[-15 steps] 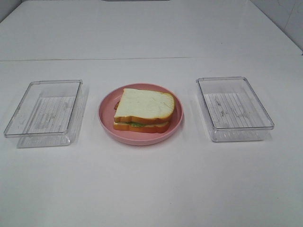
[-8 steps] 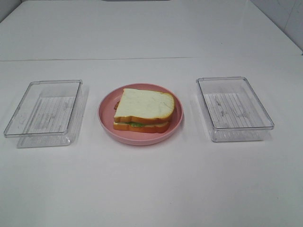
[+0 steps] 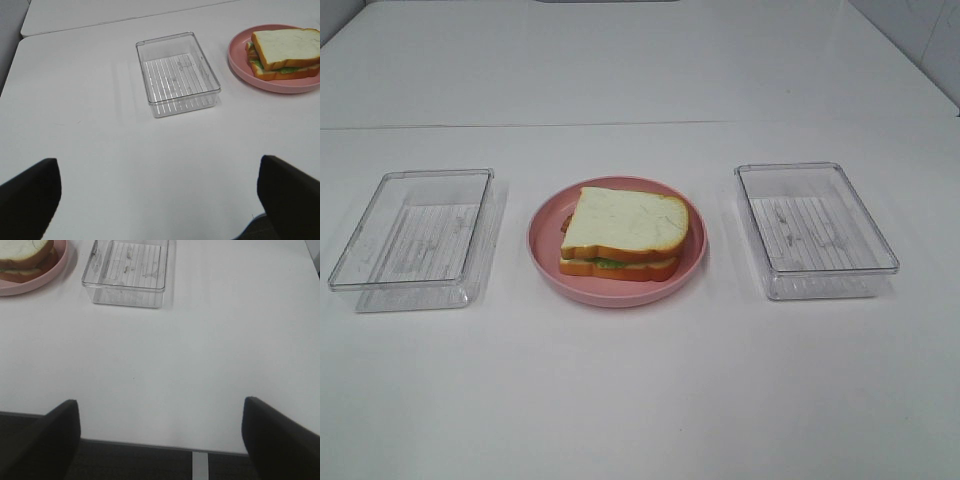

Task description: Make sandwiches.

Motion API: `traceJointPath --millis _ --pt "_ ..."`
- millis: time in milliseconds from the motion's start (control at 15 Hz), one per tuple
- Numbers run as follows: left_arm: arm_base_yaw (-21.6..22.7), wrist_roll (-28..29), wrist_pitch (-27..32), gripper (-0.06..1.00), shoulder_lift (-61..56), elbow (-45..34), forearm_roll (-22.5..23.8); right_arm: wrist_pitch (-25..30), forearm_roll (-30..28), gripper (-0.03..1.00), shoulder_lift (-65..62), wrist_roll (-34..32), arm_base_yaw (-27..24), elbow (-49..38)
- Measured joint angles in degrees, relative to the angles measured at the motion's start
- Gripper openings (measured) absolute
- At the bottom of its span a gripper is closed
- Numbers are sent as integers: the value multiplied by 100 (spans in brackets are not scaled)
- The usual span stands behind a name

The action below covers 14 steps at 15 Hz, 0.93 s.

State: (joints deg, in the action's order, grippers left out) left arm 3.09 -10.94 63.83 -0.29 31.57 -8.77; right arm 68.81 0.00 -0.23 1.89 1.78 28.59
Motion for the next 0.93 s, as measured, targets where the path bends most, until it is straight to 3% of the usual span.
traceJointPath --millis 533,933 --pt "0 0 0 99 0 0 0 -773 74 85 0 0 0 -97" --pt "0 0 0 99 0 0 0 -739 86 85 0 0 0 -132"
